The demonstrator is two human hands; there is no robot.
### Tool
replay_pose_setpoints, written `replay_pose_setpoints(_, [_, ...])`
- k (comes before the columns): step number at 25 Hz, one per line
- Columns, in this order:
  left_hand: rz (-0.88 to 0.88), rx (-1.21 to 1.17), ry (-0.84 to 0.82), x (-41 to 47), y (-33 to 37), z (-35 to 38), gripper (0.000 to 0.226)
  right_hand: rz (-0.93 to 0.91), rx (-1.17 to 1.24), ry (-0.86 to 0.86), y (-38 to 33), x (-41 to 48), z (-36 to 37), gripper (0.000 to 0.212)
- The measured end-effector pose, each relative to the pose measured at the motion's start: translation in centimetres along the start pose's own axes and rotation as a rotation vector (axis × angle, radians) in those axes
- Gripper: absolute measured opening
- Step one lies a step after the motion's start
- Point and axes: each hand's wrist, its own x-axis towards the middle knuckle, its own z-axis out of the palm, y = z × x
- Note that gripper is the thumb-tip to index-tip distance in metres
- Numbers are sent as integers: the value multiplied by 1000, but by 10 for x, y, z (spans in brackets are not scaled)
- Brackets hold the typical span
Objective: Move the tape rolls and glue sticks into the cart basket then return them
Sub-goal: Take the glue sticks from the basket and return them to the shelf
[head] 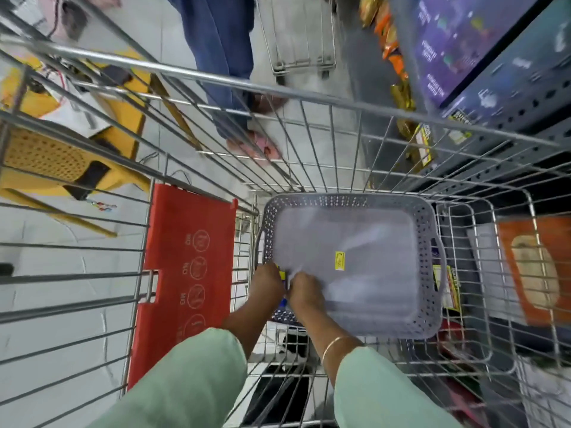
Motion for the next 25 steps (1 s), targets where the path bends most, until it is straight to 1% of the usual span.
replay_pose_setpoints(4, [-44,45,34,6,4,3,23,57,-80,11,1,4,8,24])
replay_pose_setpoints(8, [-23,88,44,11,4,11,25,49,-107,29,1,4,10,22])
replay_pose_setpoints(11, [-31,102,39,13,4,15,24,57,-88,53,-1,4,9,23])
replay_pose_setpoints(14, [1,54,17,11,2,19,23,79,-54,105,4,1,0,23])
replay_pose_setpoints(17, [29,-1,32,2,6,15,38,73,70,194,15,-9,-30,24])
replay_pose_setpoints(19, [84,-1,49,-14,21,6,37,58,116,275,22,-21,-62,25])
replay_pose_setpoints(21, [176,-9,94,-30,47,-6,29,48,183,379,29,-34,-97,25])
replay_pose_setpoints(25, [429,-143,213,-97,124,-29,15,-9,312,628,50,-92,-173,22])
